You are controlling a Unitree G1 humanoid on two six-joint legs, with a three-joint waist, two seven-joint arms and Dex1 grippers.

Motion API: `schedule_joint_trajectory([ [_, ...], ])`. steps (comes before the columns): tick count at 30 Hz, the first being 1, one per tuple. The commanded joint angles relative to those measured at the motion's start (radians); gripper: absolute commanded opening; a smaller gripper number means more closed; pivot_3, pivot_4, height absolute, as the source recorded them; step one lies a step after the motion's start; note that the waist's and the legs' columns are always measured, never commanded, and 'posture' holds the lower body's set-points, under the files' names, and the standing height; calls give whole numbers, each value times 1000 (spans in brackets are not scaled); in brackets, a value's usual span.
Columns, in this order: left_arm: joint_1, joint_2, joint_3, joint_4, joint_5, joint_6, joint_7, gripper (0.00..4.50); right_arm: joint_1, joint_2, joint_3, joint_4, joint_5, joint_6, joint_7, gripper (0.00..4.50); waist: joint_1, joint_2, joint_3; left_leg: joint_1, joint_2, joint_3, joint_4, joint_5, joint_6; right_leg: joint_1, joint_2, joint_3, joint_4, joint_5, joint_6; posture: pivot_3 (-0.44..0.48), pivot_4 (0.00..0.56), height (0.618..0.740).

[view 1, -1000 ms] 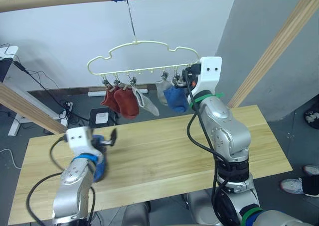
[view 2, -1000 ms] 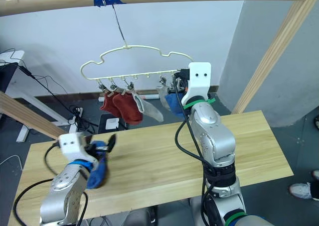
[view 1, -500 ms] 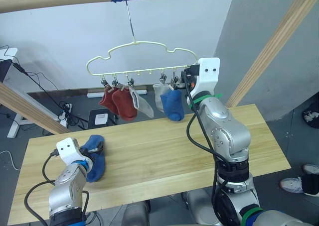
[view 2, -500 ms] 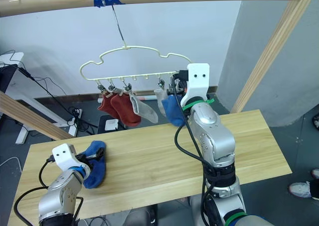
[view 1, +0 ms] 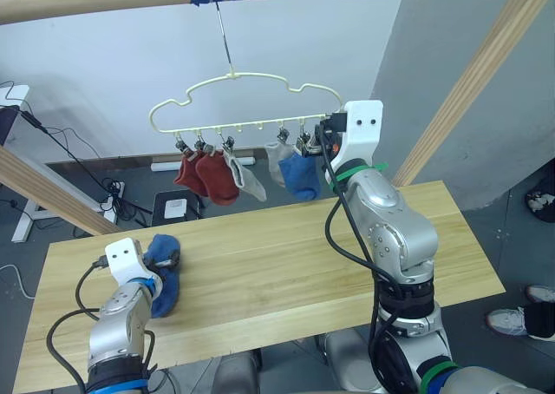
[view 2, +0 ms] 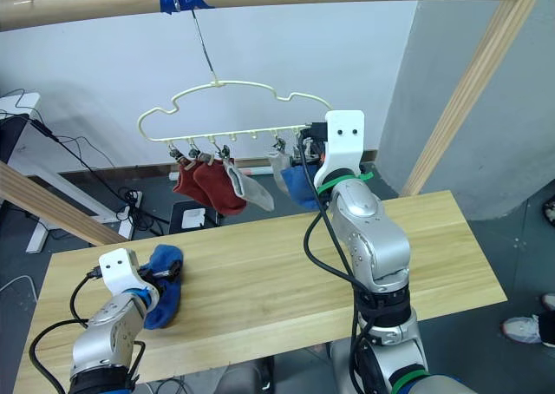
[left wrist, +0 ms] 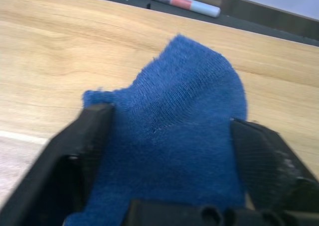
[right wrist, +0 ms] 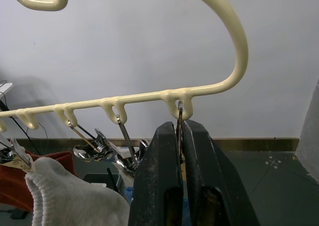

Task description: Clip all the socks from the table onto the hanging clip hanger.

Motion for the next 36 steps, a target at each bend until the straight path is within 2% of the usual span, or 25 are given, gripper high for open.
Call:
schedule_joint_trajectory([
  [1, 26, -3, -10, 6, -4, 18, -15, 2885, -21, 34, 14, -47, 14, -7, 1, 0, 0, 0, 0, 0, 0, 0, 0, 0, 0, 0, 0, 0, 0, 0, 0, -259, 281, 740],
  [9, 51, -8, -36, -43, -17, 6, -71, 675, -21, 36, 15, -44, 13, -12, 1, 0, -3, 0, 0, 0, 0, 0, -1, 0, 0, 0, 0, 0, -1, 0, 0, -258, 278, 740],
  [11, 66, 19, -122, -86, 25, -73, -152, 115, -20, 35, 15, -46, 12, -12, 0, 0, -3, 0, 0, 0, 0, 0, -1, 0, 0, 0, 0, 0, -1, 0, 0, -258, 278, 740],
  [12, 72, 33, -162, -104, 47, -113, -190, 22, -20, 35, 14, -45, 11, -13, -1, 0, -3, 0, 0, 0, 0, 0, -1, 0, 0, 0, 0, 0, -2, 0, 0, -265, 278, 740],
  [16, 23, 56, -382, -242, 76, -279, -411, 22, -20, 30, 12, -47, 8, -15, -2, 0, 3, 0, 0, -3, 0, 0, -2, 0, 0, -1, -1, 0, -5, 0, 0, -270, 275, 740],
  [19, -21, 58, -468, -277, 77, -325, -499, 22, -22, 28, 11, -45, 6, -17, -3, 0, 3, 0, 0, -5, 0, 1, -3, 0, 0, -1, -1, 0, -11, 3, 2, -279, 272, 740],
  [22, -126, 2, -590, -307, 77, -352, -571, 22, -24, 25, 9, -51, 4, -15, -4, 0, -3, 0, 0, -5, 0, 4, -5, 0, 0, -1, -2, 3, -13, 3, 3, -284, 269, 740],
  [25, -211, -63, -623, -250, 128, -399, -523, 22, -25, 22, 9, -53, 3, -14, -3, 0, -4, 0, 0, -5, 0, 4, -7, 0, 0, -1, -1, 2, -14, 3, 3, -286, 268, 740],
  [28, -245, -90, -626, -203, 150, -428, -502, 22, -26, 21, 8, -50, 3, -16, -2, 0, -14, 0, 0, -4, 0, 4, -7, 0, 0, -1, -1, 2, -14, 3, 3, -290, 265, 740],
  [32, -381, -190, -608, -11, 235, -495, -338, 22, -29, 19, 9, -53, 2, -14, -1, 0, -18, 0, 0, -5, -1, 3, -6, 0, 0, -1, -1, 2, -14, 3, 4, -293, 264, 740],
  [36, -417, -218, -586, 63, 256, -539, -280, 22, -30, 18, 8, -55, 0, -12, -3, 0, -22, 0, 0, -6, -2, 4, -4, 0, 0, 0, -2, 3, -15, 4, 6, -302, 263, 740],
])
